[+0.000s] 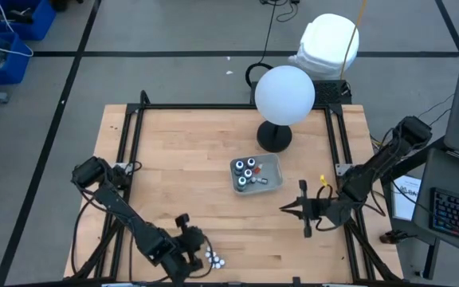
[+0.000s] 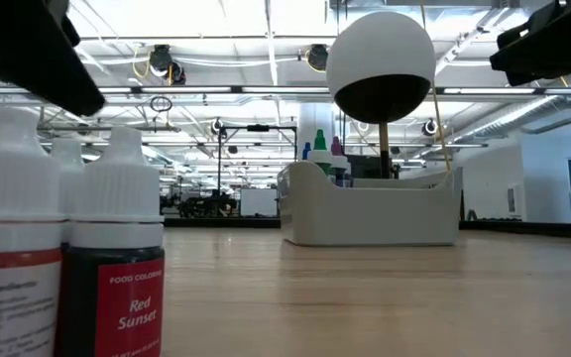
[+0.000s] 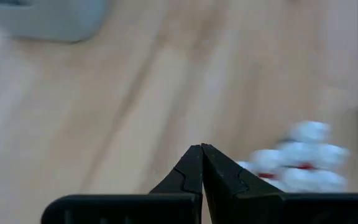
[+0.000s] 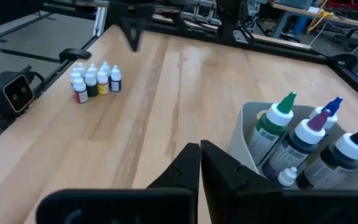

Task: Pick & Place food coloring
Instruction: Put the purple food coloring bottle into the gray bin

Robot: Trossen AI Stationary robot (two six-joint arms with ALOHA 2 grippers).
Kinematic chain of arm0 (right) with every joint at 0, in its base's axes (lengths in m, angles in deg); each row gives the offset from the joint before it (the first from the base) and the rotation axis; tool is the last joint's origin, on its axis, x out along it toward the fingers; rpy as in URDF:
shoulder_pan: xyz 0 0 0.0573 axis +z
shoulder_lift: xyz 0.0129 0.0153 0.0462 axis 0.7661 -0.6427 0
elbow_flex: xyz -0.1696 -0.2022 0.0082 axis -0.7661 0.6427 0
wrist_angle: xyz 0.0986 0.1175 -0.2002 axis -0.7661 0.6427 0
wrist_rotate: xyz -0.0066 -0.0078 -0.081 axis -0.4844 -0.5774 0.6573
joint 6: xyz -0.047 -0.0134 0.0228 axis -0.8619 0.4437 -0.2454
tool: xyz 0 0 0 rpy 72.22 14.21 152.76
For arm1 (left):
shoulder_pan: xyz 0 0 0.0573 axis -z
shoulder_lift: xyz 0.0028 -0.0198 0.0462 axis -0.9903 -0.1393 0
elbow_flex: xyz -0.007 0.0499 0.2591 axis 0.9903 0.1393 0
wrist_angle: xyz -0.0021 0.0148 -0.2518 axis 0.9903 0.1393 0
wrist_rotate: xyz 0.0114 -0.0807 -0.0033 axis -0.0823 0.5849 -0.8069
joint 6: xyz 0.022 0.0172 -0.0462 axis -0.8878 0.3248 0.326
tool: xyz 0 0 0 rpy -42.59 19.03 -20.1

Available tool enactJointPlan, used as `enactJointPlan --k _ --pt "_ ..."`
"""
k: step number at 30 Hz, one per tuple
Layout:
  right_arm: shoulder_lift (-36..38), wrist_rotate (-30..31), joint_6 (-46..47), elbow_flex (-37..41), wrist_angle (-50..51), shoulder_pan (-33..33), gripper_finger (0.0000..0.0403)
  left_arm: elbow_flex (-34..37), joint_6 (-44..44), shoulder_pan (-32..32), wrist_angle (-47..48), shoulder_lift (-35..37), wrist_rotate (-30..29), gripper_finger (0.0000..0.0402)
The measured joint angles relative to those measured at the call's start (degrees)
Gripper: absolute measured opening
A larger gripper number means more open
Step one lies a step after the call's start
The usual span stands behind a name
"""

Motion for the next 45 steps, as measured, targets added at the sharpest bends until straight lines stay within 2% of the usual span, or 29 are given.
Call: enactJointPlan --k 3,8,12,16,25,37,41,45 --pt "0.0 -0.3 -0.2 0.3 -0.6 0.0 0.0019 0.0 -3.4 1.3 -3.7 -0.1 0.1 0.0033" --pt "0.0 -4.8 -0.2 0.3 -1.3 0.1 0.0038 0.0 -3.1 3.3 -6.4 -0.1 -1.2 0.0092" --pt "0.0 -5.2 -1.3 0.3 -2.4 0.8 0.0056 0.0 -3.2 4.8 -6.6 -0.1 -1.0 0.0140" --pt "0.0 -4.6 -1.9 0.3 -3.2 0.8 0.0071 0.0 -3.1 5.7 -7.0 -0.7 -1.1 0.0168" --pt "0.0 -4.5 -1.9 0.3 -3.2 0.8 0.0079 0.1 -8.8 5.7 -12.8 -7.0 1.8 0.0175" --pt "0.0 -4.5 -1.3 0.3 -3.2 0.8 0.0080 0.1 -6.2 2.9 -10.8 -6.9 1.9 0.0175" --pt "0.0 -4.5 -1.3 0.3 -3.2 0.8 0.0079 0.1 -6.1 2.2 -10.7 -6.9 4.9 0.0175" --pt "0.0 -4.5 -1.3 0.3 -3.2 0.8 0.0078 0.1 -5.8 2.0 -10.7 -6.9 5.3 0.0175"
